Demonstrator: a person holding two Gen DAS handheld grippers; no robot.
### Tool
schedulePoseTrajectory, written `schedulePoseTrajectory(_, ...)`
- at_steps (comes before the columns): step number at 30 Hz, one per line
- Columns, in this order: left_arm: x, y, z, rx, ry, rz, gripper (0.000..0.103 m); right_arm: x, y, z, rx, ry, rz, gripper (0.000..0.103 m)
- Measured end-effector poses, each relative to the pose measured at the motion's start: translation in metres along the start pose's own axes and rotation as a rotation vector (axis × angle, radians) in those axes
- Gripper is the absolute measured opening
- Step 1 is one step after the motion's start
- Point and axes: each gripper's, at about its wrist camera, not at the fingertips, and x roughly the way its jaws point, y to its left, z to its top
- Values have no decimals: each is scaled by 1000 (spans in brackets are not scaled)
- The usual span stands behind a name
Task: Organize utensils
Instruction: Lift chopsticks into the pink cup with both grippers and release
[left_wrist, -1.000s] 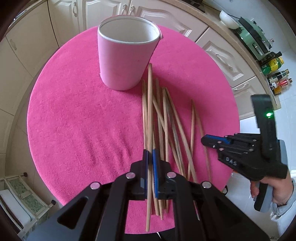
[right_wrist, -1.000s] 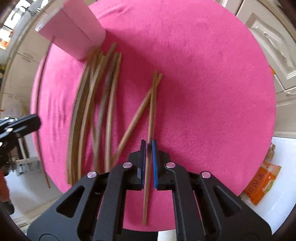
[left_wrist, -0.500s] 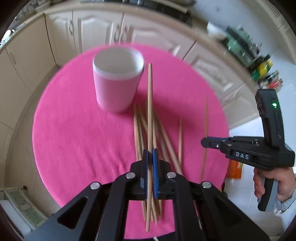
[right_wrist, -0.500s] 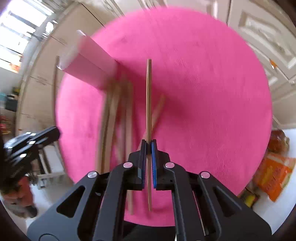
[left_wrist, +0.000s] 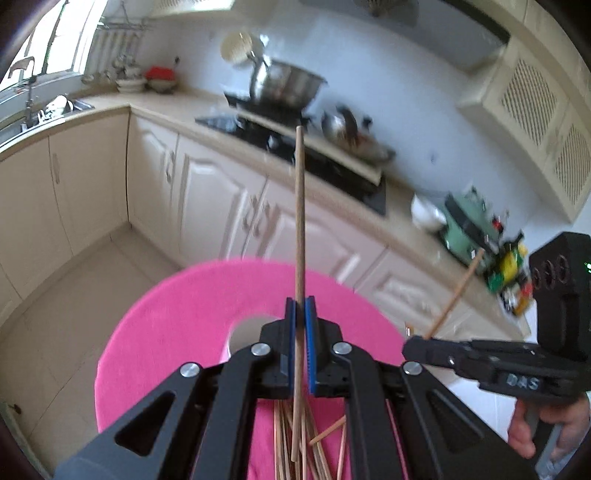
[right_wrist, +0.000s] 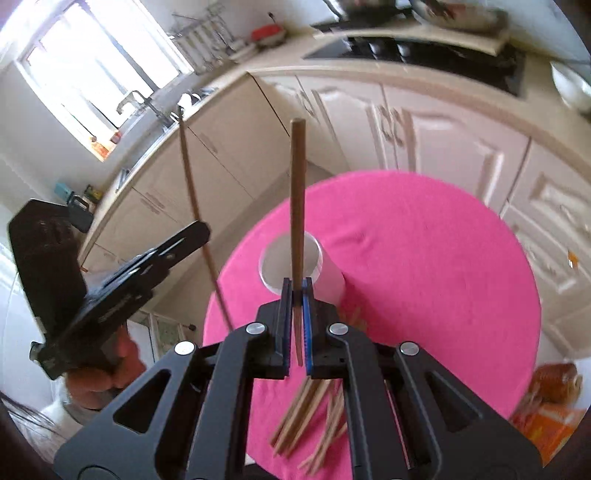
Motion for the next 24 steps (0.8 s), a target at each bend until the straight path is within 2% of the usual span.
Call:
schedulePoseTrajectory(6, 13, 7, 24, -29, -133, 6, 5, -15, 18, 36, -37, -86, 30, 5)
schedulePoseTrajectory(11, 30, 8, 28, -3, -213, 53, 5, -5, 20, 51, -45, -127, 5, 5)
schedulePoseTrajectory(16, 58, 19, 12, -12, -167, 90, 5, 30, 10, 43, -51, -84, -60, 5)
schedulePoseTrajectory(20, 69, 26, -11, -1, -99, 101, 5, 51, 4, 26, -42, -31, -65, 5)
schedulePoseTrajectory(24, 66, 34, -25, -9, -63, 109, 5, 61, -1, 19, -23, -8, -69, 6)
